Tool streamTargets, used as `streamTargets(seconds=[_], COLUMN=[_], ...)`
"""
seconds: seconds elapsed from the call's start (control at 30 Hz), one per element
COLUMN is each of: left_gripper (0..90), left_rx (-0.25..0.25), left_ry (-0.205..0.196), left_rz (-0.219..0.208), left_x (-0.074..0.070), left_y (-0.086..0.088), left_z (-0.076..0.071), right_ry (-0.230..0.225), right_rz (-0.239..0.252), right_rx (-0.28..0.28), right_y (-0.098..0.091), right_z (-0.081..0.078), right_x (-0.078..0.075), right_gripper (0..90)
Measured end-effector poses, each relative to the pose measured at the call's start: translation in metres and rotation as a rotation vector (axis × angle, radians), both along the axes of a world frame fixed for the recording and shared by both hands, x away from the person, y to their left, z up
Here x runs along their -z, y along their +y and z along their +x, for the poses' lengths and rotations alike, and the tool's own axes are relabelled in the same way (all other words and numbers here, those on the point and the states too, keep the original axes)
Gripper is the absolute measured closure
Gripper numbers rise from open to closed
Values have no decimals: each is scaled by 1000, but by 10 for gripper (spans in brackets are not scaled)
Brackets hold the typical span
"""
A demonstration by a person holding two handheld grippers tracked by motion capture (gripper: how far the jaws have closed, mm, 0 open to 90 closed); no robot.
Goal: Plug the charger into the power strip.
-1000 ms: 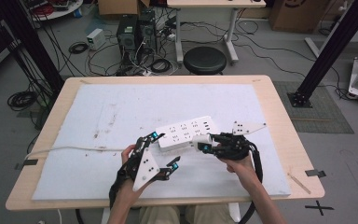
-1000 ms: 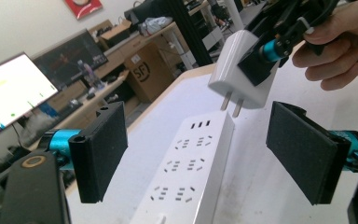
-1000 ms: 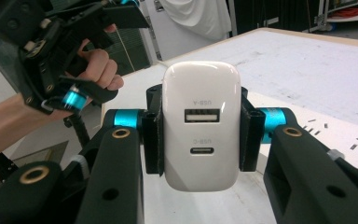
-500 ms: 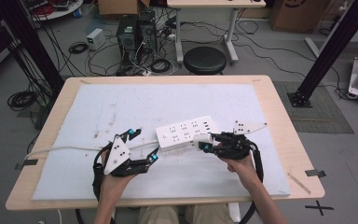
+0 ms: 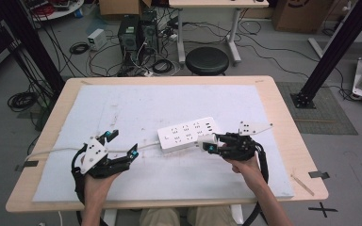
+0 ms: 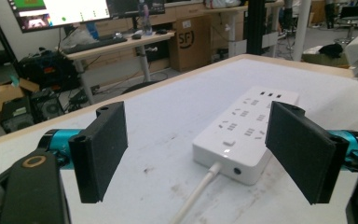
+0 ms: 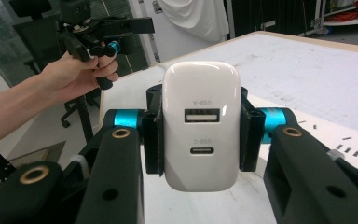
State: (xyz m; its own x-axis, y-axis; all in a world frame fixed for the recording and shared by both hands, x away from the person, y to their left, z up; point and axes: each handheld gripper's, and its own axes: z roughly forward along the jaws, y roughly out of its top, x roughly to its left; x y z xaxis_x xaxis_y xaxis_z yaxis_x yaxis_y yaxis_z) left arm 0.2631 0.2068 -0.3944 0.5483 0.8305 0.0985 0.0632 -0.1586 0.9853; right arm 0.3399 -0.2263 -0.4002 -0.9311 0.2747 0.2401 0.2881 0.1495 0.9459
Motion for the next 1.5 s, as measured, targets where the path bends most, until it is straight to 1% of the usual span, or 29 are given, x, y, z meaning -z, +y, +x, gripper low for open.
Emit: streamTargets(seconds=[0.17,0.2,0.23,0.27,0.33,0.37,0.4,0.43,0.53,0.57,0.7,0.73,0.8,0.83,0.87,0.9,0.93,0.97,1.0,1.03,1.07,1.1,1.13,1.2,1.23,1.4,1.43,1.47,1.5], left_gripper=[209,208,209,209,208,209,209,208,209,209,208,208,208,208,209,209,208,208,209,209,210,210,210,211,211,212,212,212,212], left_rx=[-11,-15,-15,-19,-22,-22,-27,-27,-33,-40,-68,-72,-82,-85,-85,-87,-88,-90,-90,-87,-87,-85,-84,-81,-80,-85,-85,-92,-90], left_ry=[23,29,29,27,30,30,31,33,35,34,39,39,39,40,40,41,41,42,42,38,38,37,38,39,37,39,39,39,41], left_rz=[-10,-10,-10,-8,-11,-11,-9,-12,-10,-7,-17,-22,-26,-28,-28,-33,-33,-34,-34,-31,-31,-27,-25,-19,-16,-13,-13,-16,-15], left_x=[3,5,5,5,6,6,6,6,7,8,13,14,16,17,17,19,19,19,19,19,19,19,19,18,18,19,19,20,20], left_y=[9,12,12,13,15,15,18,18,21,24,32,33,36,37,37,39,39,39,39,39,39,38,38,37,37,41,41,42,43], left_z=[1,0,0,-1,-3,-3,-4,-4,-5,-6,-7,-6,-7,-7,-7,-8,-9,-9,-9,-10,-10,-10,-10,-11,-12,-14,-14,-15,-15], right_ry=[-8,-28,-28,-42,-62,-62,-63,-60,-51,-38,-52,-49,-46,-69,-69,-90,-89,-98,-98,-104,-104,-123,-122,-136,-129,-133,-133,-146,-145], right_rz=[-6,-36,-36,-43,-89,-89,-117,-125,-134,-158,-196,-226,-240,-266,-266,-305,-320,-334,-334,-357,-357,-390,-429,-471,-490,-580,-580,-607,-666], right_rx=[-9,-20,-20,-30,-34,-34,-49,-50,-63,-72,-82,-94,-102,-112,-112,-135,-139,-145,-145,-151,-151,-168,-197,-198,-203,-249,-249,-260,-292], right_y=[-2,-1,-1,0,2,2,4,4,4,4,5,5,6,8,8,11,11,12,12,14,14,17,21,24,26,33,33,35,40], right_z=[3,7,7,8,11,11,17,20,25,33,39,44,47,53,53,61,62,65,65,67,67,73,79,86,89,106,106,110,116], right_x=[0,-1,-1,0,-1,-1,-1,-2,-3,-7,-12,-17,-19,-24,-24,-31,-33,-34,-34,-37,-37,-41,-44,-46,-46,-47,-47,-47,-47], right_gripper=[630,630,630,630,630,630,630,630,630,631,630,630,631,631,631,631,631,631,631,631,631,631,631,631,631,631,631,631,631])
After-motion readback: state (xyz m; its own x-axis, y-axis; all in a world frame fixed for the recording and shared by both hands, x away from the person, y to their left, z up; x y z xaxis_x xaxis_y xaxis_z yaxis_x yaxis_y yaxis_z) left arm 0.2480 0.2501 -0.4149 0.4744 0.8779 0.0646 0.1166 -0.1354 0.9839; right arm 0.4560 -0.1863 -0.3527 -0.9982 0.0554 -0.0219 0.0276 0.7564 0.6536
